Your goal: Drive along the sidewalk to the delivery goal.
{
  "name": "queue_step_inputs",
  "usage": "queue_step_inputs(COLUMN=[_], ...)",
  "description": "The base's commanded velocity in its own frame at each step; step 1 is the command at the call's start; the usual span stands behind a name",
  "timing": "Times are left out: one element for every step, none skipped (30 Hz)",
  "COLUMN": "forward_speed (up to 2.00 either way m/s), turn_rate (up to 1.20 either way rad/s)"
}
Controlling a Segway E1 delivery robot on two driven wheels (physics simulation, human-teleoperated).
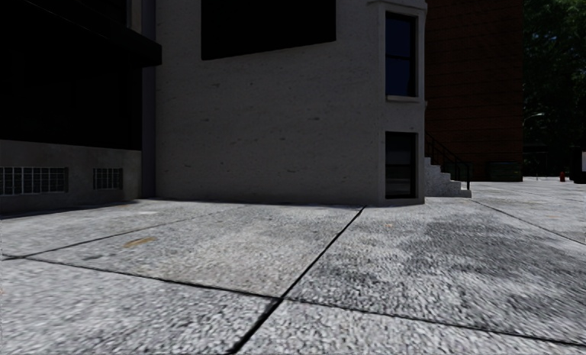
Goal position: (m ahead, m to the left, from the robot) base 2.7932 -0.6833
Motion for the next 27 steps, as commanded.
queue_step_inputs(forward_speed=[2.00,2.00,2.00,2.00,2.00,2.00,2.00,2.00,2.00,2.00,2.00,2.00,2.00,2.00,2.00,2.00,2.00,2.00,2.00,2.00,2.00,2.00,2.00,2.00,2.00,2.00,2.00], turn_rate=[-0.40,-0.40,-0.40,-0.40,-0.40,-0.40,-0.40,-0.40,-0.40,-0.40,-0.40,-0.40,-0.40,-0.40,-0.39,-0.39,-0.39,-0.38,-0.38,-0.38,-0.38,-0.38,-0.38,-0.38,-0.38,-0.38,-0.38])
